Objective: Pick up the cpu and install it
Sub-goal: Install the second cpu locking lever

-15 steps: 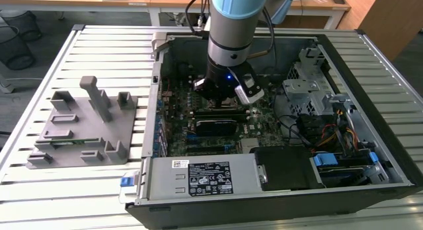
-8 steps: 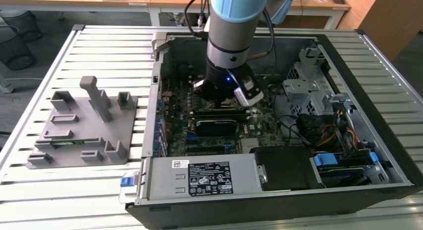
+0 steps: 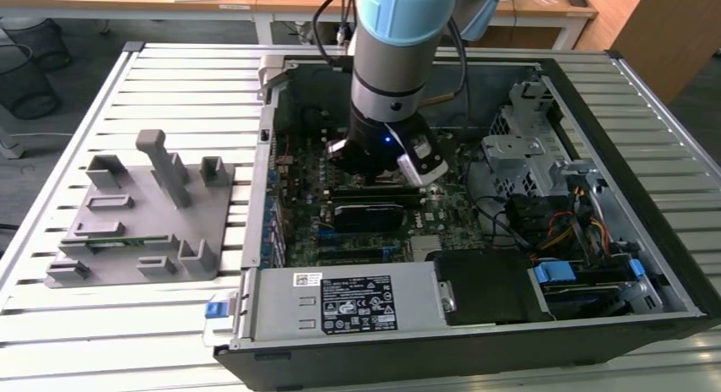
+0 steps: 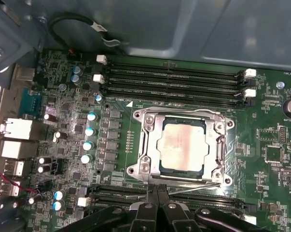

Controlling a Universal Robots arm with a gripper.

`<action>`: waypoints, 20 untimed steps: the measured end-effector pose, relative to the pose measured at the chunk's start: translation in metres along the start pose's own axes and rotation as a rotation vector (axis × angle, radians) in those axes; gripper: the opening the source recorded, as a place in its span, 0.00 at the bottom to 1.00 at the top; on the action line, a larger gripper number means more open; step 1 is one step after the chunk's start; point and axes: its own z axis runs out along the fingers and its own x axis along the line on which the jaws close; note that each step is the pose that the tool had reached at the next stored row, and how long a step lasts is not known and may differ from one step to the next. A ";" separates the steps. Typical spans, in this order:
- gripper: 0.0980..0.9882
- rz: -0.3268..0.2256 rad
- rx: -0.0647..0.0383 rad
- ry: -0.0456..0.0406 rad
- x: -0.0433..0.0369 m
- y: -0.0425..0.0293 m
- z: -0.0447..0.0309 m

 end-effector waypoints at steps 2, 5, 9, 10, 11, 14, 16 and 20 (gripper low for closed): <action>0.01 0.000 -0.004 -0.0003 0.0006 -0.0014 0.0002; 0.01 0.000 -0.011 -0.0010 0.0016 -0.0027 0.0007; 0.01 0.000 -0.023 -0.0019 0.0033 -0.0032 0.0024; 0.01 -0.001 -0.026 -0.0023 0.0035 -0.0033 0.0033; 0.01 -0.001 -0.029 -0.0025 0.0037 -0.0034 0.0042; 0.01 -0.001 -0.037 -0.0031 0.0043 -0.0039 0.0070; 0.01 -0.001 -0.042 -0.0037 0.0046 -0.0041 0.0086; 0.01 -0.001 -0.053 -0.0045 0.0062 -0.0060 0.0101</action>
